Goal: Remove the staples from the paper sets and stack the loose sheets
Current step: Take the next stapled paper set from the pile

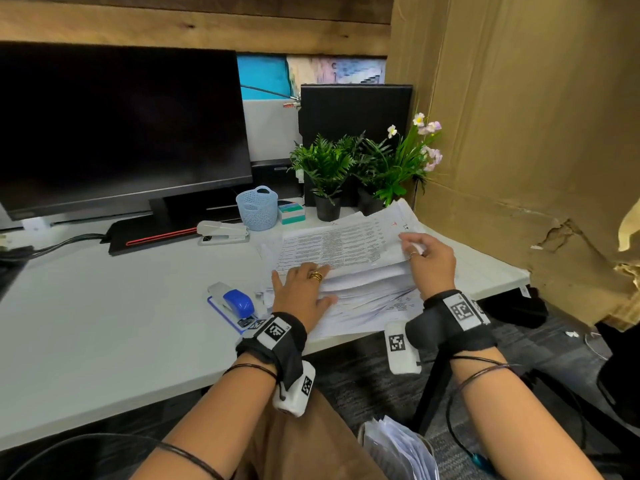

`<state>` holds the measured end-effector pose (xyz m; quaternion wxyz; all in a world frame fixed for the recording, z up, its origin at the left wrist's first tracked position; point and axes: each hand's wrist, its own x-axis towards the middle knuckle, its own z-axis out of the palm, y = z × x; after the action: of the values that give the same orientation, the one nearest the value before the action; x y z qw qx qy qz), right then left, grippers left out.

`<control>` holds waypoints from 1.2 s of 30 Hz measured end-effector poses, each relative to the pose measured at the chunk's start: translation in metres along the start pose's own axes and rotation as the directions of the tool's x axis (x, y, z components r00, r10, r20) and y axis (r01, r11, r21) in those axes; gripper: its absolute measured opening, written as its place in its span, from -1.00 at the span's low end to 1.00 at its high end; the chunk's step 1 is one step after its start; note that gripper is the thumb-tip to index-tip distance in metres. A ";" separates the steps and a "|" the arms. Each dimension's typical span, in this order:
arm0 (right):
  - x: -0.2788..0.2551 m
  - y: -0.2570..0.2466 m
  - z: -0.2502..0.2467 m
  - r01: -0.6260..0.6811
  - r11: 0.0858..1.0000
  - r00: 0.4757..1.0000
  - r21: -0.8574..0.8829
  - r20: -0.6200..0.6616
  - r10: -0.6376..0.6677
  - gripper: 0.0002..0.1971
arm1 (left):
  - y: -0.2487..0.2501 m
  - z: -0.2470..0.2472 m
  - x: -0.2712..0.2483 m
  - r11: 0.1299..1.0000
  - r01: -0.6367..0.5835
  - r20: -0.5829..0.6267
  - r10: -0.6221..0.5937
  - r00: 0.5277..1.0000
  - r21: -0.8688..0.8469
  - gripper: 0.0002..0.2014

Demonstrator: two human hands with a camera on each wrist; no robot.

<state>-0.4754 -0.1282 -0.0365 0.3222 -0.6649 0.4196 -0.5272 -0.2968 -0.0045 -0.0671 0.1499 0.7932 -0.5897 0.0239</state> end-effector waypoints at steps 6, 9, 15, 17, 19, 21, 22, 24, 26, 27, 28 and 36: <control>-0.005 -0.019 -0.002 0.040 0.950 0.999 0.309 -0.004 -0.041 -0.86 | -0.006 -0.020 0.002 1.000 -0.028 -0.179 0.028 0.983 0.004 -0.38; -0.008 -0.027 -0.005 0.072 0.919 0.997 0.388 -0.024 -0.068 -0.84 | -0.006 -0.036 0.001 0.999 -0.044 -0.160 0.048 0.986 0.025 -0.22; -0.014 -0.026 0.002 -0.095 0.850 0.994 0.518 0.095 0.054 -0.76 | -0.010 -0.051 0.001 0.990 -0.075 -0.226 0.100 0.969 0.117 -0.56; -0.021 -0.025 0.006 -0.093 0.883 0.993 0.460 0.109 0.048 -0.79 | -0.010 -0.051 0.000 0.995 -0.027 -0.201 0.045 0.979 0.092 -0.65; -0.025 -0.025 0.009 -0.050 0.915 0.996 0.400 0.086 0.017 -0.68 | -0.009 -0.049 -0.001 0.998 -0.007 -0.183 0.017 0.983 0.057 -0.69; -0.023 -0.022 0.011 0.005 0.964 0.999 0.267 0.038 -0.016 -0.37 | -0.007 -0.047 -0.001 0.999 -0.005 -0.175 0.012 0.985 0.040 -0.70; -0.021 -0.019 0.012 0.023 0.991 0.999 0.134 0.026 -0.027 -0.27 | -0.006 -0.047 -0.001 0.999 0.005 -0.167 0.004 0.986 0.052 -0.69; -0.018 -0.012 0.016 0.037 0.988 0.999 -0.147 0.029 -0.033 -0.17 | -0.005 -0.047 0.001 0.997 0.015 -0.166 -0.003 0.986 0.071 -0.68; -0.017 -0.008 0.019 0.014 0.971 1.000 -0.238 0.002 -0.014 -0.12 | -0.004 -0.050 0.000 0.997 0.015 -0.214 0.000 0.977 0.071 -0.66; -0.018 -0.008 0.021 -0.033 0.986 0.999 -0.163 -0.026 0.029 -0.08 | -0.004 -0.051 0.001 0.999 0.009 -0.241 0.001 0.971 0.043 -0.64; -0.018 -0.012 0.022 -0.112 0.994 0.992 -0.007 -0.051 0.112 -0.05 | -0.004 -0.053 0.001 1.000 0.007 -0.269 -0.008 0.963 -0.006 -0.63; -0.021 -0.063 0.035 -0.419 0.642 0.903 0.642 0.372 0.216 -0.38 | 0.013 -0.057 -0.004 0.921 -0.295 -0.478 0.147 0.866 -0.252 -0.69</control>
<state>-0.4301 -0.0818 0.0010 0.6929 -0.4676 0.2491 -0.4891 -0.3021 0.0113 -0.0114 0.4036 0.6575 -0.6231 0.1289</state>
